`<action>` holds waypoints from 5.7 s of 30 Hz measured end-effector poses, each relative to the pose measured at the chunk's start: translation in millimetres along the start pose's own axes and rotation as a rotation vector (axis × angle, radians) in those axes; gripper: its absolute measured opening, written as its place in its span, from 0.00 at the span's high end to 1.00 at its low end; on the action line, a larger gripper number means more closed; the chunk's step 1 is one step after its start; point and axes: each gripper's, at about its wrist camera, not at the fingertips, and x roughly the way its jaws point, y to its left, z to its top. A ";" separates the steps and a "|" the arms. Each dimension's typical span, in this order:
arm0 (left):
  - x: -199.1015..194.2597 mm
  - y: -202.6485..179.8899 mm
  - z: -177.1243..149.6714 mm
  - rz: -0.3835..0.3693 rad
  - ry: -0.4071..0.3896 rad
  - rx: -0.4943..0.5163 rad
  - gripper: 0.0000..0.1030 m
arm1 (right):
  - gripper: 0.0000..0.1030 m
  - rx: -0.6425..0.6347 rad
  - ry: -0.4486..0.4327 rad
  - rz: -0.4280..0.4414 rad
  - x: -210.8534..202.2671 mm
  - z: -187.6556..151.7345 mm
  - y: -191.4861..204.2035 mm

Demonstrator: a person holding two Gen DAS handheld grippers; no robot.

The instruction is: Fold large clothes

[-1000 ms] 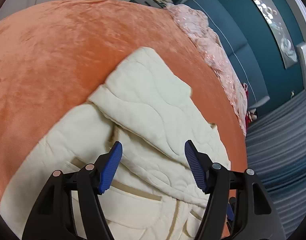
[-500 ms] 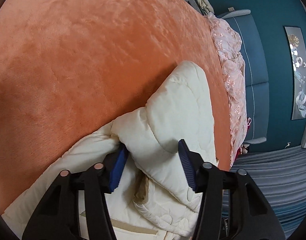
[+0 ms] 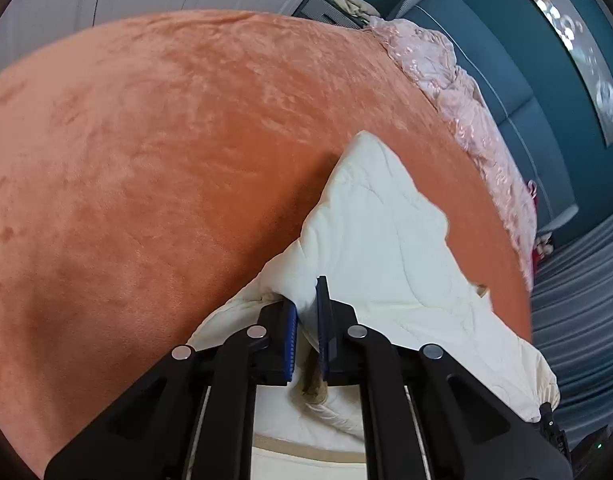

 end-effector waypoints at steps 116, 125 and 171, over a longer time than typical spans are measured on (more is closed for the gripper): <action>142.1 -90.7 122.9 0.052 0.062 0.272 0.51 | 0.54 0.054 0.339 0.303 253.7 60.1 162.1; 163.1 -79.9 94.6 0.115 -0.072 0.381 0.51 | 0.96 -0.045 0.274 0.279 270.8 29.4 172.4; 227.2 -308.4 -85.6 -0.049 0.171 0.783 0.53 | 1.00 0.307 0.139 0.071 200.8 41.5 -108.1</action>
